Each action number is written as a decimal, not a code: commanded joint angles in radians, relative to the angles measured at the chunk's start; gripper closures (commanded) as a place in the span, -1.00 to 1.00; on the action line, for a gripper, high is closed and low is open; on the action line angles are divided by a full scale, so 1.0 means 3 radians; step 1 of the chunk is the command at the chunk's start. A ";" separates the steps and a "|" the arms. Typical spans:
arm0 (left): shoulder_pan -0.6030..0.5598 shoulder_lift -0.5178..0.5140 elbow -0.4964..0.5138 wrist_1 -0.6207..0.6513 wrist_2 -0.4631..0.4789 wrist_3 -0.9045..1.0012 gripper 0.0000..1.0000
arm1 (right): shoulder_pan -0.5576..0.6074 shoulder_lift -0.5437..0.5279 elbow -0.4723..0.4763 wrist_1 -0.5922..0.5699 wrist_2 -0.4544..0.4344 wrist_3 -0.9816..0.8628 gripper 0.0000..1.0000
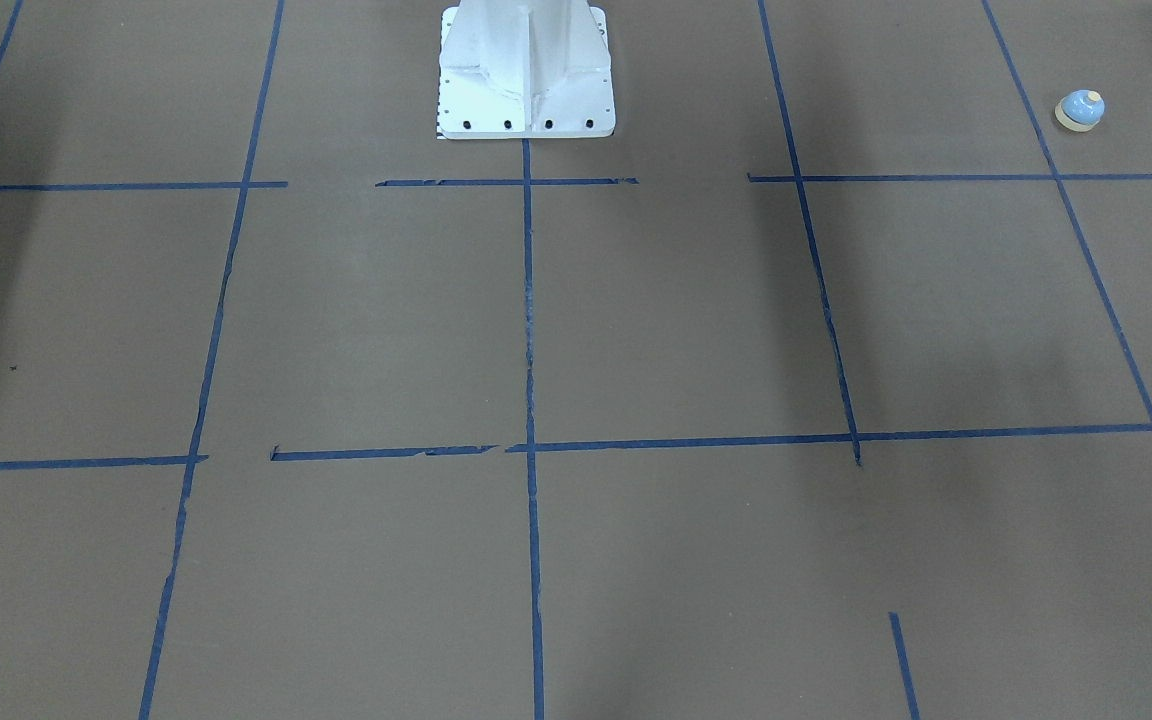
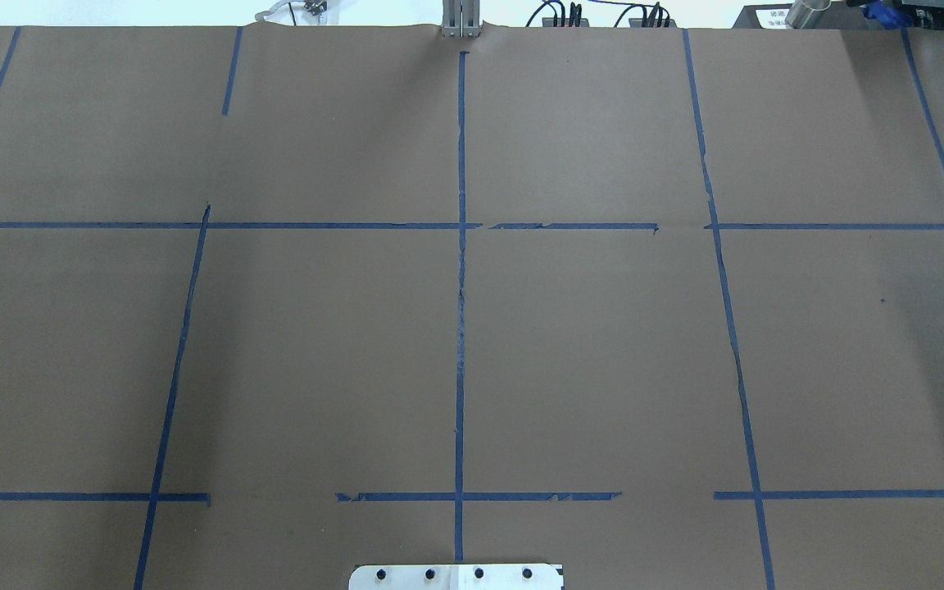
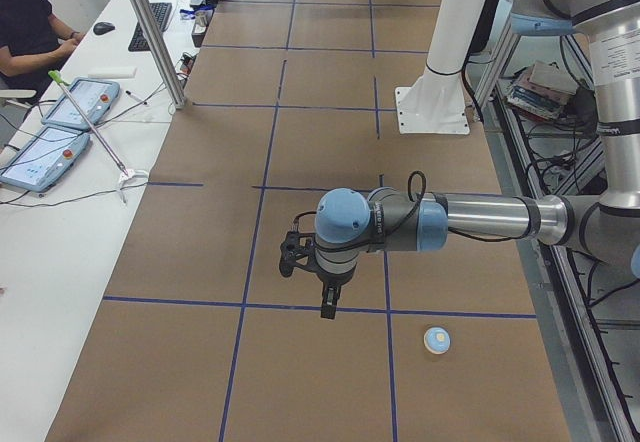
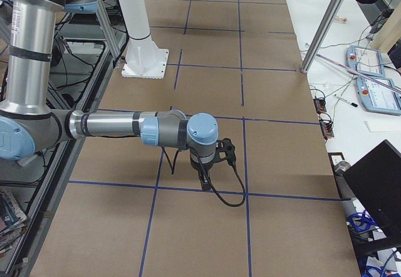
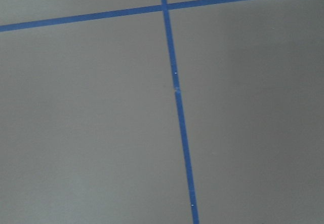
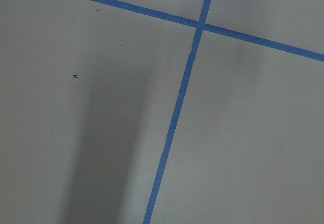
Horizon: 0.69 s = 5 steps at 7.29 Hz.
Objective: Place and press bell with both arms
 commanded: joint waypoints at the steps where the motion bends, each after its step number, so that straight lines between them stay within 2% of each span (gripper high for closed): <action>1: 0.0013 0.0097 -0.0106 -0.0089 -0.0007 -0.0049 -1.00 | 0.0000 0.0000 0.0007 0.0004 -0.0003 0.0000 -1.00; 5: 0.0095 0.0206 -0.0147 -0.0156 -0.0028 -0.0106 -1.00 | -0.0005 -0.0015 0.0043 0.0004 0.0013 0.0000 -1.00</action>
